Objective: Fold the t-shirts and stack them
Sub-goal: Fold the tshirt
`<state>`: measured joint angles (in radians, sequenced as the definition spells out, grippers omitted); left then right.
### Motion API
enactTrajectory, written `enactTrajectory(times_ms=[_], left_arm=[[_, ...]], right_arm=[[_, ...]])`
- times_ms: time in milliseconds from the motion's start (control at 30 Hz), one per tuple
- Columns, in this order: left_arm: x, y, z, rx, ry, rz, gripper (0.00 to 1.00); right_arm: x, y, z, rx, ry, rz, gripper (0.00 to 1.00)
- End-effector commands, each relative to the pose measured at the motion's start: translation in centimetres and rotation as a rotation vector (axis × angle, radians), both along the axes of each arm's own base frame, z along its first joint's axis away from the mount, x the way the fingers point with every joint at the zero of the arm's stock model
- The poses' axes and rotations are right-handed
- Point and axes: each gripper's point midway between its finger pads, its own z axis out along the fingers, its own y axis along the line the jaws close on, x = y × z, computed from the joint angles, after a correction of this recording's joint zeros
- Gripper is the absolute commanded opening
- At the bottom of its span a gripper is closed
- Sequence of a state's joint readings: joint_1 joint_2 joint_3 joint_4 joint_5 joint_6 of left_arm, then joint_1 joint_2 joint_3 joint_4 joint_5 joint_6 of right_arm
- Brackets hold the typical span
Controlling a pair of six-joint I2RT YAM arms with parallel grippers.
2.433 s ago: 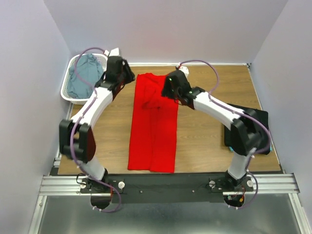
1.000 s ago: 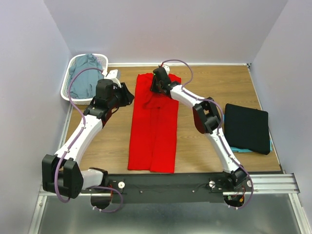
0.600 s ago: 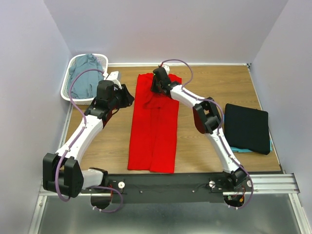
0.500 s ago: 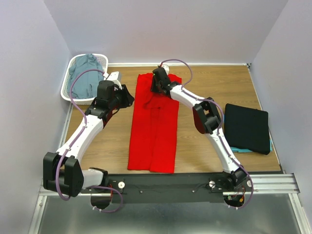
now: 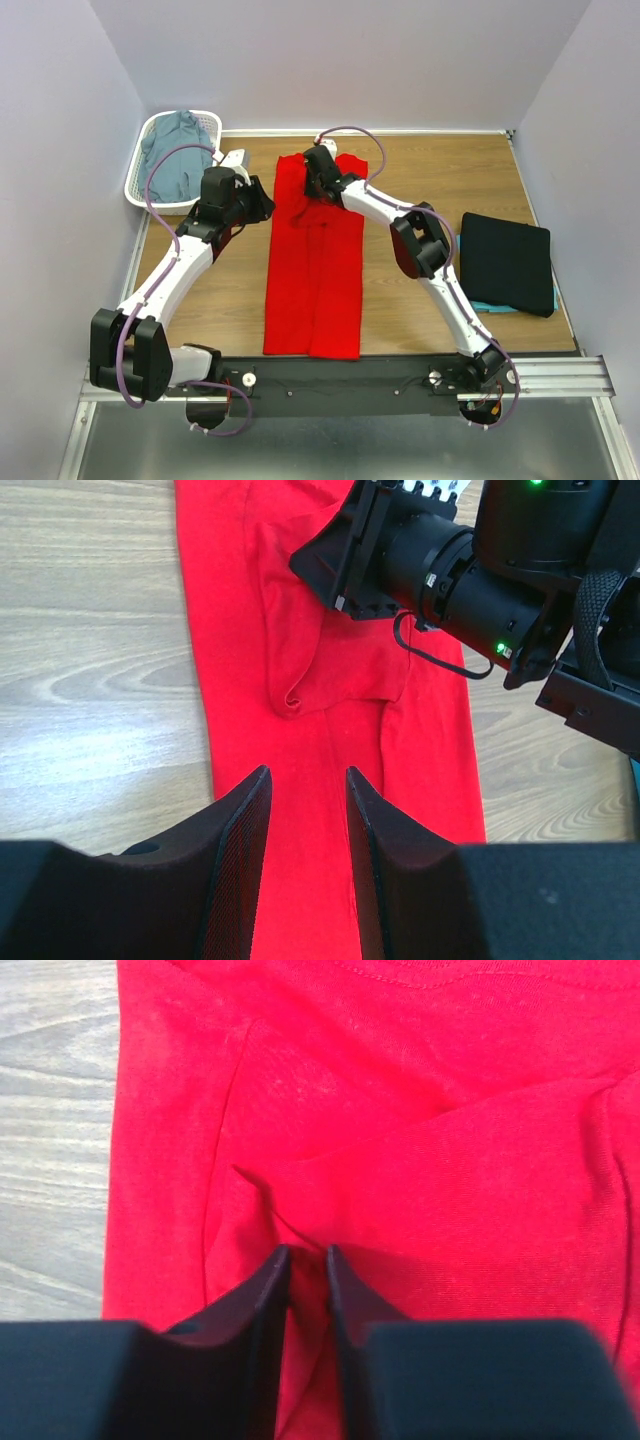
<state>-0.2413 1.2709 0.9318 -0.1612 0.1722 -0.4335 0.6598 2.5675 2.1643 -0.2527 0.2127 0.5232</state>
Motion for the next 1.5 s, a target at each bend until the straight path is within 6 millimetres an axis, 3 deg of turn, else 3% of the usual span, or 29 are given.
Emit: enactTrajectory(times_ms=[0, 167, 400, 600, 800, 833, 1067, 1200, 1333, 1467], left_arm=[[0.1, 0.4, -0.6, 0.014, -0.005, -0.001, 0.44], [0.1, 0.5, -0.7, 0.013, -0.002, 0.001, 0.44], [0.1, 0.6, -0.7, 0.011, -0.001, 0.001, 0.44], [0.1, 0.6, -0.9, 0.010, 0.002, 0.000, 0.44], [0.0, 0.3, -1.4, 0.003, 0.020, -0.015, 0.44], [0.0, 0.2, -1.7, 0.003, 0.028, -0.017, 0.44], [-0.5, -0.7, -3.1, -0.020, 0.072, -0.060, 0.44], [-0.7, -1.2, -3.7, -0.027, 0.091, -0.079, 0.44], [-1.0, -1.9, -4.5, -0.029, 0.115, -0.102, 0.44], [-1.3, -2.9, -5.5, -0.027, 0.147, -0.125, 0.44]], right_arm=[[-0.2, -0.5, 1.1, -0.035, -0.017, -0.020, 0.20], [0.5, -0.9, 3.4, -0.041, -0.067, -0.046, 0.05], [1.3, -3.2, 8.8, -0.051, -0.158, -0.124, 0.02], [1.1, -6.3, 11.0, -0.076, -0.180, -0.194, 0.02], [-1.8, -12.8, 10.8, -0.145, -0.144, -0.332, 0.01], [-2.8, -14.9, 10.5, -0.173, -0.132, -0.370, 0.01], [-8.3, -23.8, 9.5, -0.244, -0.084, -0.532, 0.01], [-10.9, -27.7, 8.8, -0.238, -0.053, -0.601, 0.01], [-12.2, -31.0, 8.4, -0.243, -0.035, -0.660, 0.02], [-12.8, -33.1, 8.0, -0.246, -0.018, -0.699, 0.03]])
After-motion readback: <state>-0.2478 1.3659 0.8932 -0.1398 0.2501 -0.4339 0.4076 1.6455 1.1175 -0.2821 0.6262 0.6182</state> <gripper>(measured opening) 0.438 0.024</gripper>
